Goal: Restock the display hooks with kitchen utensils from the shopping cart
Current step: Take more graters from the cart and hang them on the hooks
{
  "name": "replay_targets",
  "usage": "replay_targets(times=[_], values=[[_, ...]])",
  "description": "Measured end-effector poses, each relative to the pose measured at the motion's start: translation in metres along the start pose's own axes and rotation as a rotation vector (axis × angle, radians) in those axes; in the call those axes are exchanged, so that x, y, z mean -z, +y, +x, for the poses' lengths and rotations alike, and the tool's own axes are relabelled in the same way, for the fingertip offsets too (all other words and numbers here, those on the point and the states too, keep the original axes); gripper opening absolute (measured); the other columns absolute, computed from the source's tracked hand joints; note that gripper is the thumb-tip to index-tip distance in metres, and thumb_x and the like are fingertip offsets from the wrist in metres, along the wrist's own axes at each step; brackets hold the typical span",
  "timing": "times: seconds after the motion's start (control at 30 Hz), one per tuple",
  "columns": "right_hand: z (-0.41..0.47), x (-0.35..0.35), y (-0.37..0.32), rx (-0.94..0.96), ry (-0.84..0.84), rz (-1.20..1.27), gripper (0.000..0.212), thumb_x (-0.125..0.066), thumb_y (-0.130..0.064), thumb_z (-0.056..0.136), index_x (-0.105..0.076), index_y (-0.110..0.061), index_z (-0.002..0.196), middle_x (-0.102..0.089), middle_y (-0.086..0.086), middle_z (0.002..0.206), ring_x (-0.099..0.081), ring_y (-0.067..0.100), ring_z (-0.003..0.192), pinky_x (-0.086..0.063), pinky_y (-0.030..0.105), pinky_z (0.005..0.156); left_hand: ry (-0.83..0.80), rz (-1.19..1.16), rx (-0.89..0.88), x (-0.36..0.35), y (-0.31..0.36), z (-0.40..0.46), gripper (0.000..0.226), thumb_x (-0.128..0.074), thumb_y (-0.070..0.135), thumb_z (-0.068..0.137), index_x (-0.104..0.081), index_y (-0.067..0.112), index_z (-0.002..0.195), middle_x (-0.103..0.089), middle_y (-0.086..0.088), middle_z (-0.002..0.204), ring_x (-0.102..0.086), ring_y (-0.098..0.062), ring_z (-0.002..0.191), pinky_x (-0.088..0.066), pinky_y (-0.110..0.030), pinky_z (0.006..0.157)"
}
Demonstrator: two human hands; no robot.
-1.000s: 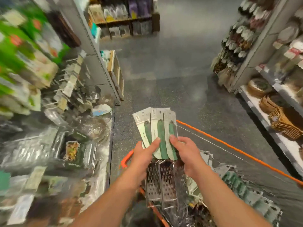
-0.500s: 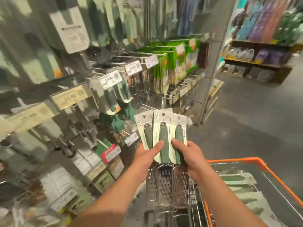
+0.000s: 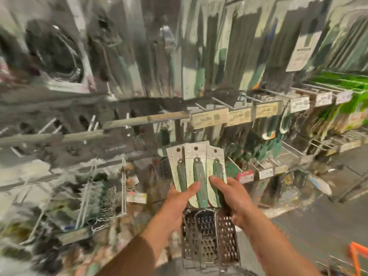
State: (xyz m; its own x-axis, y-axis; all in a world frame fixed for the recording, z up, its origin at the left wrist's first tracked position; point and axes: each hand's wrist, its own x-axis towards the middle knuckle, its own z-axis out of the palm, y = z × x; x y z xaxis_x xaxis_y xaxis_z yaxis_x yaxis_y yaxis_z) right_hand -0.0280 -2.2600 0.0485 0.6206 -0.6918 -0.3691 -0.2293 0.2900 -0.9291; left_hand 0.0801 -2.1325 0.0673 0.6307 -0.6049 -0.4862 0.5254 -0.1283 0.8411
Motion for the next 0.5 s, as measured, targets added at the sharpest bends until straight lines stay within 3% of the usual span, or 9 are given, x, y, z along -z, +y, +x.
replay_targets(times=[0.07, 0.13, 0.2, 0.3, 0.43, 0.5], values=[[-0.014, -0.031, -0.007, 0.004, -0.046, -0.009, 0.069, -0.084, -0.063, 0.073, -0.064, -0.017, 0.121, -0.078, 0.004, 0.098, -0.073, 0.021, 0.081, -0.050, 0.029, 0.053, 0.029, -0.024, -0.009, 0.031, 0.005, -0.006, 0.119, -0.082, 0.044, 0.082, -0.002, 0.010, 0.164, -0.015, -0.014, 0.171, -0.022, -0.033, 0.155, -0.035, -0.042, 0.115], [-0.022, -0.058, -0.008, -0.032, -0.085, -0.009, 0.039, -0.077, -0.045, 0.089, -0.063, -0.015, 0.110, -0.078, -0.001, 0.085, -0.074, 0.018, 0.074, -0.056, 0.032, 0.061, 0.064, -0.044, -0.025, 0.064, 0.005, -0.010, 0.128, -0.084, 0.049, 0.078, 0.004, 0.013, 0.164, -0.009, -0.011, 0.172, -0.017, -0.032, 0.157, -0.030, -0.044, 0.119], [-0.028, -0.084, -0.008, -0.050, -0.134, -0.026, 0.054, -0.078, -0.047, 0.088, -0.058, -0.014, 0.125, -0.075, 0.002, 0.110, -0.072, 0.023, 0.096, -0.059, 0.040, 0.081, 0.085, -0.051, -0.049, 0.089, 0.006, -0.019, 0.138, -0.086, 0.054, 0.071, 0.008, 0.016, 0.164, -0.002, -0.006, 0.173, -0.011, -0.029, 0.159, -0.024, -0.045, 0.123], [-0.032, -0.109, -0.004, 0.008, -0.158, -0.102, 0.089, -0.082, -0.069, 0.070, -0.053, -0.019, 0.138, -0.069, 0.006, 0.127, -0.069, 0.027, 0.111, -0.058, 0.052, 0.095, 0.122, -0.114, -0.066, 0.115, 0.007, -0.033, 0.145, -0.088, 0.056, 0.060, 0.007, 0.022, 0.164, -0.002, -0.005, 0.173, -0.010, -0.028, 0.159, -0.022, -0.046, 0.124], [-0.042, -0.132, -0.015, 0.085, -0.202, -0.163, 0.081, -0.077, -0.059, 0.084, -0.050, -0.013, 0.144, -0.068, 0.008, 0.129, -0.071, 0.025, 0.105, -0.063, 0.045, 0.084, 0.184, -0.155, -0.110, 0.134, 0.012, -0.049, 0.138, -0.087, 0.051, 0.062, -0.001, 0.021, 0.165, -0.009, -0.008, 0.173, -0.016, -0.029, 0.158, -0.024, -0.047, 0.125], [-0.041, -0.140, -0.020, 0.116, -0.255, -0.182, 0.079, -0.075, -0.056, 0.087, -0.045, -0.013, 0.147, -0.065, 0.010, 0.132, -0.068, 0.026, 0.110, -0.059, 0.047, 0.095, 0.209, -0.157, -0.143, 0.139, 0.019, -0.059, 0.135, -0.089, 0.050, 0.061, -0.008, 0.022, 0.165, -0.016, -0.008, 0.172, -0.020, -0.031, 0.157, -0.024, -0.049, 0.124]])
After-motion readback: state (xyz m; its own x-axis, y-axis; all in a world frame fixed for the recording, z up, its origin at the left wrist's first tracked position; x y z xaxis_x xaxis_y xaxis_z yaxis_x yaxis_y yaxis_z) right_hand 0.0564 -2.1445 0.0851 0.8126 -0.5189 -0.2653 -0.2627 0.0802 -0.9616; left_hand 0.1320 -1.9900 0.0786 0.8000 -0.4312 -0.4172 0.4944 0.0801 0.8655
